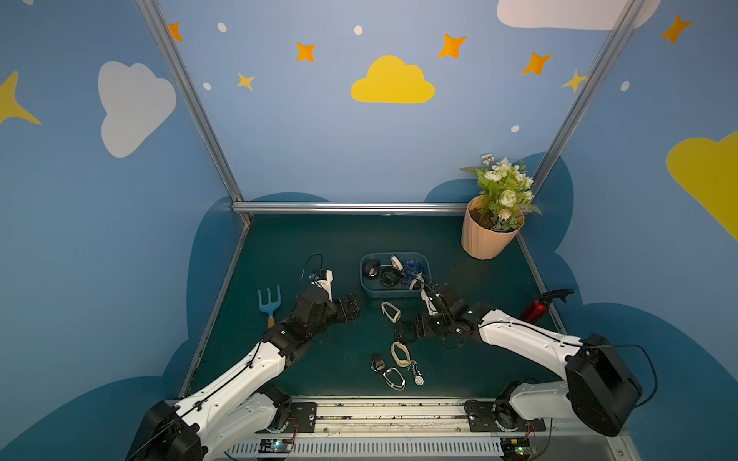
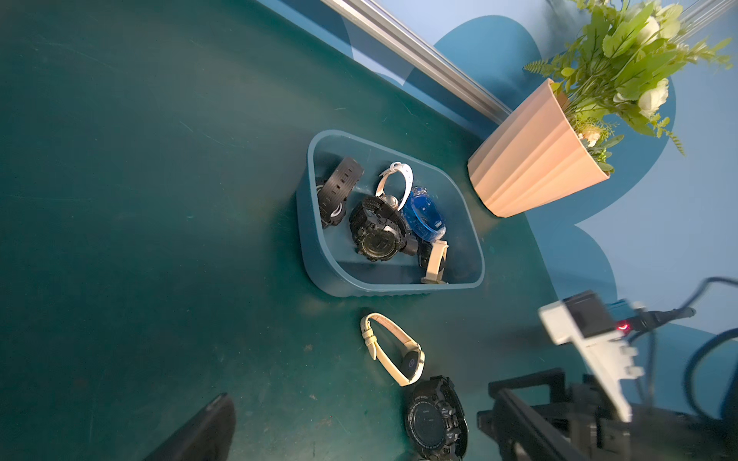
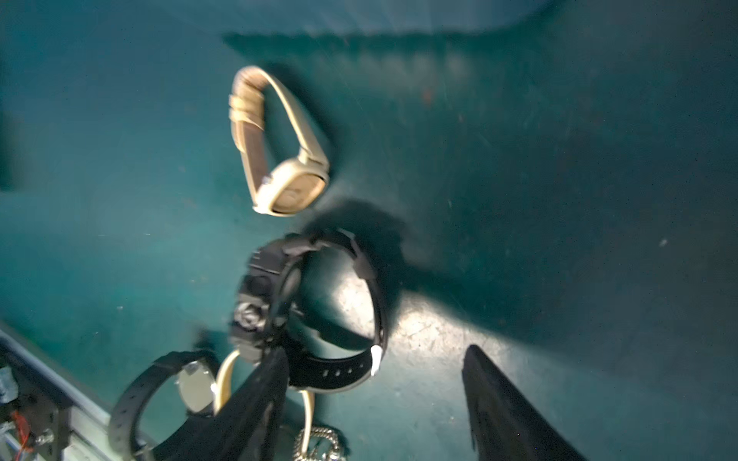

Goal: Put the watch into the storage box
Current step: Pick up the watch at the center of the board.

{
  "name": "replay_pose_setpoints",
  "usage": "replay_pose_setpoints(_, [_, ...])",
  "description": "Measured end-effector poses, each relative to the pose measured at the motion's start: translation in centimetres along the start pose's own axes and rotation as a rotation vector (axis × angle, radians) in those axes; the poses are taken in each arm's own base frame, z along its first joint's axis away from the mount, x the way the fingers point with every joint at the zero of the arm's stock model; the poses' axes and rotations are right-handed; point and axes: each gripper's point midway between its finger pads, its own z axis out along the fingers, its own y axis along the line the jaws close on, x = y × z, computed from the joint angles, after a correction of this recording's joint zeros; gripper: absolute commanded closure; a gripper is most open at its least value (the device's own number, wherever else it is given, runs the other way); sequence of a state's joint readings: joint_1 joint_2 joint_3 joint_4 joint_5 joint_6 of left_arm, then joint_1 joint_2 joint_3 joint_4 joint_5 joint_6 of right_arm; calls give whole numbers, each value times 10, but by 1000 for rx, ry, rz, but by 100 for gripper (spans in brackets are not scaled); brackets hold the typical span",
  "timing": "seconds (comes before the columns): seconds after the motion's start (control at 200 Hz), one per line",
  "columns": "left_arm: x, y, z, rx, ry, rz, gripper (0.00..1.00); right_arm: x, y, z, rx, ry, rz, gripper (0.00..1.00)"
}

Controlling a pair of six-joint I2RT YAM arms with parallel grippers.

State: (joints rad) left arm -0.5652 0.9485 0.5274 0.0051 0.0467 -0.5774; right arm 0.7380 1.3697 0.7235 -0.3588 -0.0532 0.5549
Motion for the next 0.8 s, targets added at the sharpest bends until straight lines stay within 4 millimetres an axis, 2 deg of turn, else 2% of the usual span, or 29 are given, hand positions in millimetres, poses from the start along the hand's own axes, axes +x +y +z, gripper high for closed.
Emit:
replay_pose_setpoints(0.205, [-6,-2,-5,7,-26,-6,0,4,4,7,1,5,-2,52])
replay_pose_setpoints(0.43, [-3,0,-2,-4,-16,-15,0,7,5,19,12,21,2,64])
replay_pose_setpoints(0.616, [-1,2,0,-12,-6,-22,0,14,2,30,33,53,4,80])
replay_pose_setpoints(0.721, [-1,2,0,-12,-7,-25,0,16,2,32,35,59,-1,95])
replay_pose_setpoints(0.796, [0,3,1,-16,-3,-26,0,14,2,32,39,54,-3,100])
